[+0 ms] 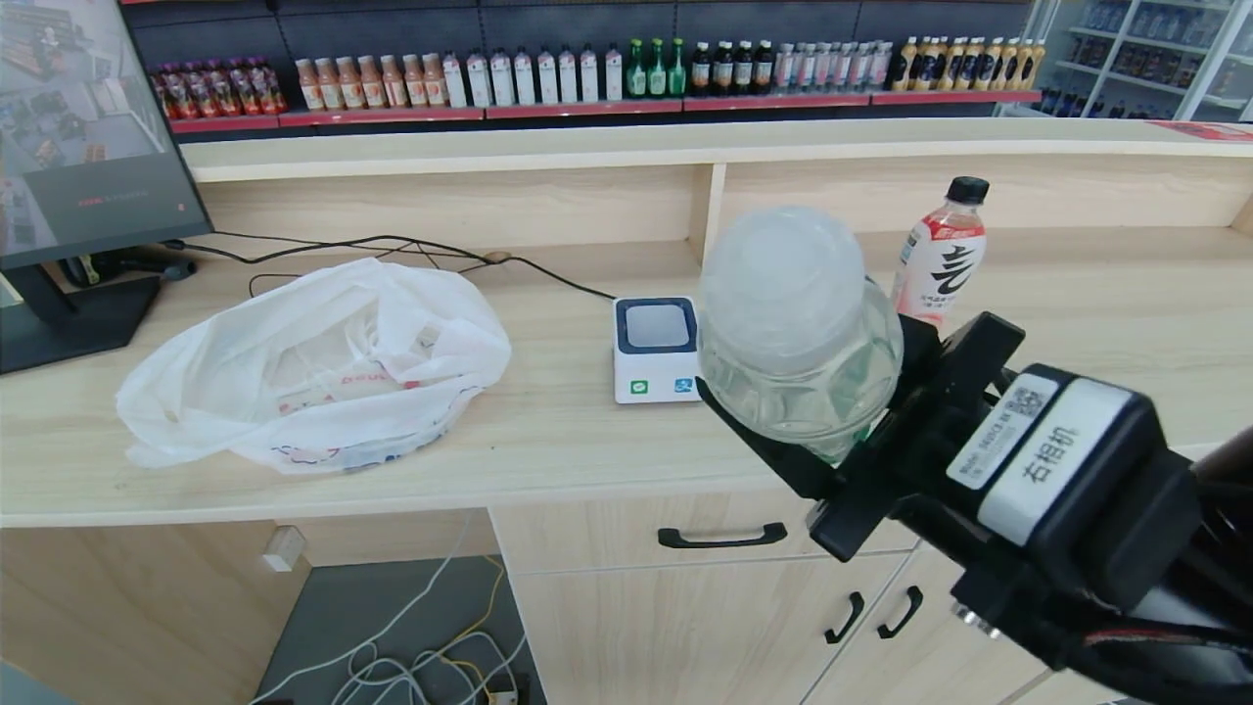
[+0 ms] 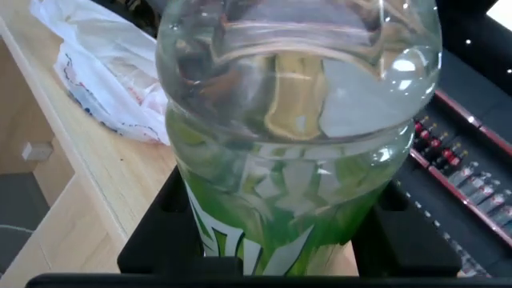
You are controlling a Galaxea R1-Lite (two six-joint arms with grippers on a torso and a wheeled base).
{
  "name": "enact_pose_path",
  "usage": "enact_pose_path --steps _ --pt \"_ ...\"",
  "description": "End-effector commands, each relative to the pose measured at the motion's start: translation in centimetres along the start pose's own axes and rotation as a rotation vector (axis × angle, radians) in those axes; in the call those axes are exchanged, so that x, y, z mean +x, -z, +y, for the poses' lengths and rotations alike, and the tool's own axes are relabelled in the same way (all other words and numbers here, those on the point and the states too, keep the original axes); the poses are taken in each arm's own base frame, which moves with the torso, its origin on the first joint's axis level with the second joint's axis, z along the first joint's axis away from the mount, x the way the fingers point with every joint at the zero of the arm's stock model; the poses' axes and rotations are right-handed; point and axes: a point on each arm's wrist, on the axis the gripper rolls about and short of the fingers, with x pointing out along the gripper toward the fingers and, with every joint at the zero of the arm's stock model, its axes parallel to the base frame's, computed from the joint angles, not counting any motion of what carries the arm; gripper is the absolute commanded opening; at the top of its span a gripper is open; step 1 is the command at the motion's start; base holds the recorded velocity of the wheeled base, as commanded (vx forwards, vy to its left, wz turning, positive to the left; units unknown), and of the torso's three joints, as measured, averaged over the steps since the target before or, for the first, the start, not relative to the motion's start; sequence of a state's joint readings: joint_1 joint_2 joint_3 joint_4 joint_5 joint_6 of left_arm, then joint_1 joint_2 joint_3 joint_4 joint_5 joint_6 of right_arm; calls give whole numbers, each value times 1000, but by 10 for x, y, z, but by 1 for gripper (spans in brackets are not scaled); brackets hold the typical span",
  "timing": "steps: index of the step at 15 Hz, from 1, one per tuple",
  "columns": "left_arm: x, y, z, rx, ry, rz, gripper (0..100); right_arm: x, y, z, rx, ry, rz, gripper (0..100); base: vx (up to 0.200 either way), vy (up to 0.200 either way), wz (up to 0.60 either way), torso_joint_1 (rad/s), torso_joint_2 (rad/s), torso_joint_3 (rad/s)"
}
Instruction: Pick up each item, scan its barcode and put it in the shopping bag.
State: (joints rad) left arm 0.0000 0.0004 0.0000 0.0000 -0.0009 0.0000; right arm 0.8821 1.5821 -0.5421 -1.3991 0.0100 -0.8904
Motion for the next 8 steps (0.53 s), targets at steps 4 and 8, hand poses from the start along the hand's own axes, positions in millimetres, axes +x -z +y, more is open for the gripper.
enact_pose_path --steps 4,8 --pt "0 0 0 0 1 0 100 18 18 35 -199 -152 -145 0 0 0 0 0 0 0" --pt "0 0 0 0 1 0 100 21 23 43 -328 -226 -259 0 0 0 0 0 0 0"
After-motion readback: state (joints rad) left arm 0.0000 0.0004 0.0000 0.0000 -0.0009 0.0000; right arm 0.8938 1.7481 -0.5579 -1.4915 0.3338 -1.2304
